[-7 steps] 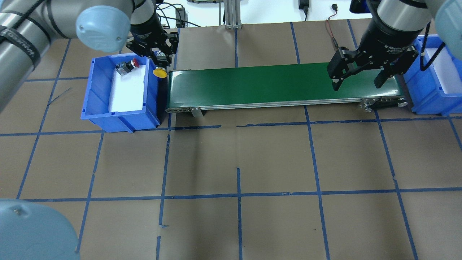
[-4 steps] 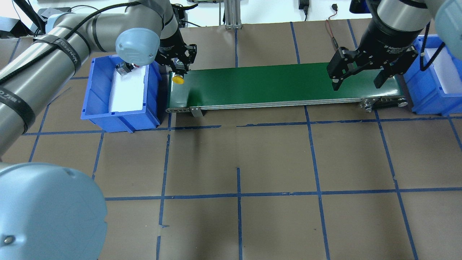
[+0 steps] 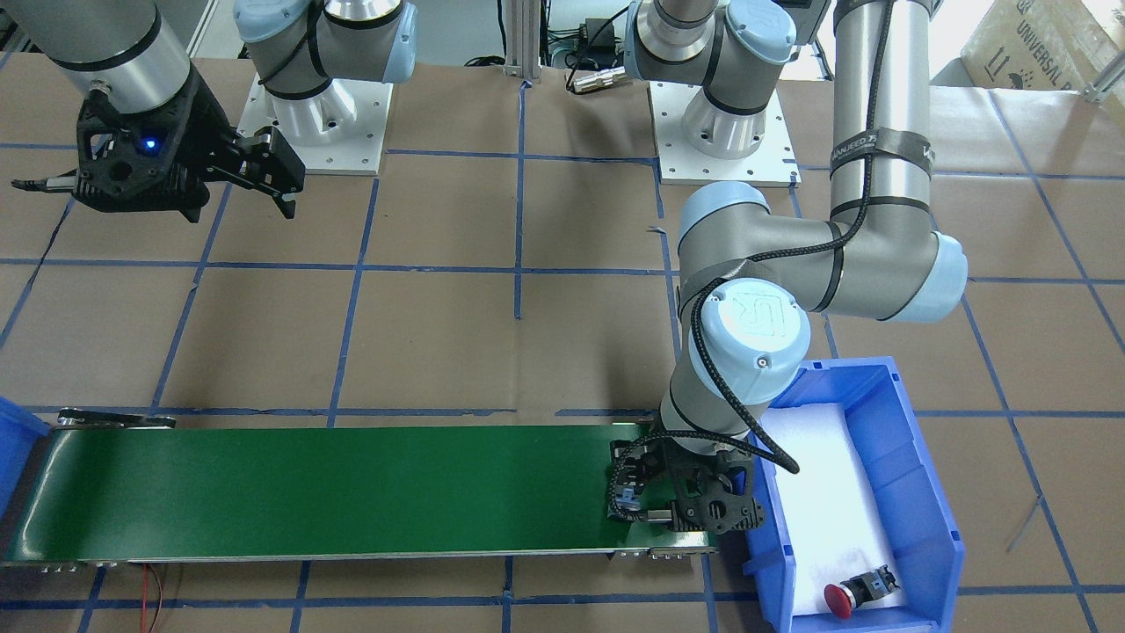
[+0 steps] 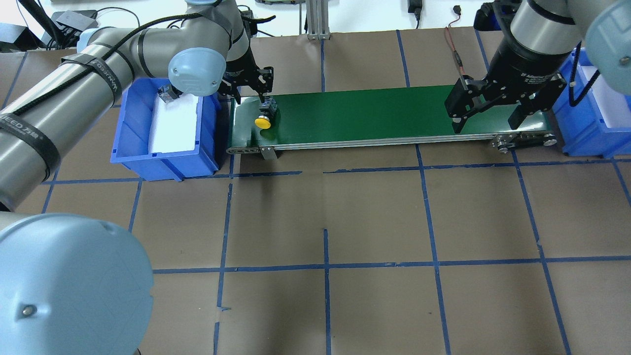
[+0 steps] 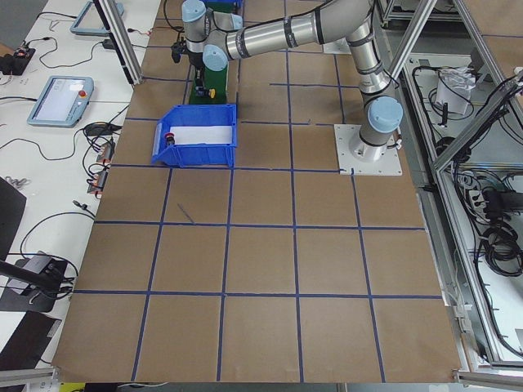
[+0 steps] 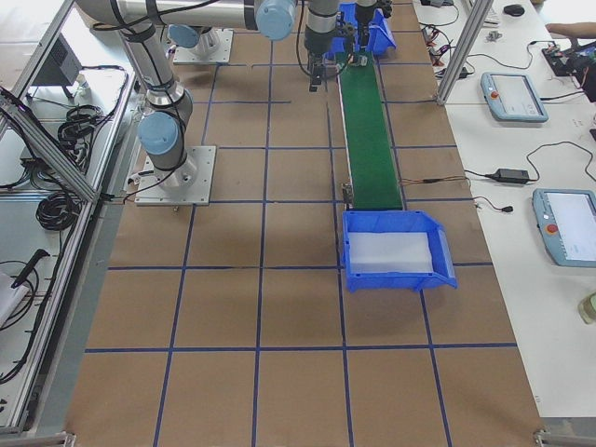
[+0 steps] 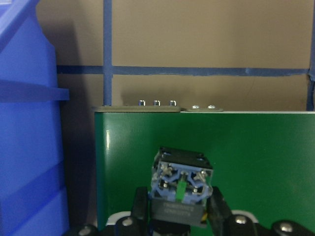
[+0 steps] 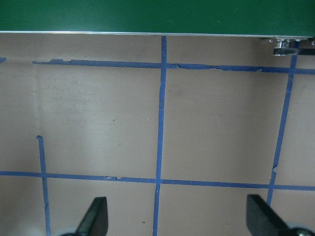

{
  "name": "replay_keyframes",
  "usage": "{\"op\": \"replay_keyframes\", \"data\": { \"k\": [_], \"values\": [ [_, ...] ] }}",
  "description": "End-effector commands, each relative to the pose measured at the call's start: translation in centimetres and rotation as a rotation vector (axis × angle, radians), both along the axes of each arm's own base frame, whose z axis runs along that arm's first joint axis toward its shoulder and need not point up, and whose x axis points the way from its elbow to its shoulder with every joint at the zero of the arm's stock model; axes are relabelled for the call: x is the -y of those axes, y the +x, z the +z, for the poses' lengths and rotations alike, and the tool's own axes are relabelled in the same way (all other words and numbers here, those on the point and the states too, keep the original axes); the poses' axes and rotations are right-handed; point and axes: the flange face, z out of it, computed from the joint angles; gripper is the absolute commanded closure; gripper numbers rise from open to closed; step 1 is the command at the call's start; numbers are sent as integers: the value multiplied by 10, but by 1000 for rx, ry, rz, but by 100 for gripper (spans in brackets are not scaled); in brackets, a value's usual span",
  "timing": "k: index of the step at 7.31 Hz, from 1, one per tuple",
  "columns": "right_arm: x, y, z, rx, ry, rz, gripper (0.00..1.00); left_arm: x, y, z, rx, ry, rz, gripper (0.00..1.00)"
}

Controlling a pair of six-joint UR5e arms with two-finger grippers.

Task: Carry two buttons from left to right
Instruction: 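Carry the yellow button to the belt's near end and release it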

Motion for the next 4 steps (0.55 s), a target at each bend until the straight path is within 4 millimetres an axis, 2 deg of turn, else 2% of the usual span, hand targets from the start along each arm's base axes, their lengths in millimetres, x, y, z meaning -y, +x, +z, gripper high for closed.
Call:
{"op": "replay_keyframes", "data": {
  "k": [1,2,3,4],
  "values": [
    [0,0,-2,-1,2,1,0,0,34,36,-3,-19,34,0],
    [1,0,-1,-2,-7,-1,0,-6,57,60,-6,-21,56,0],
    [2,0,3,-3,-25,-7,0,-6,91,77,-1,-30,23,0],
    [2,0,1,-3,-23,-5,0,-2,133,80,12,-29,-40,0]
  ]
}}
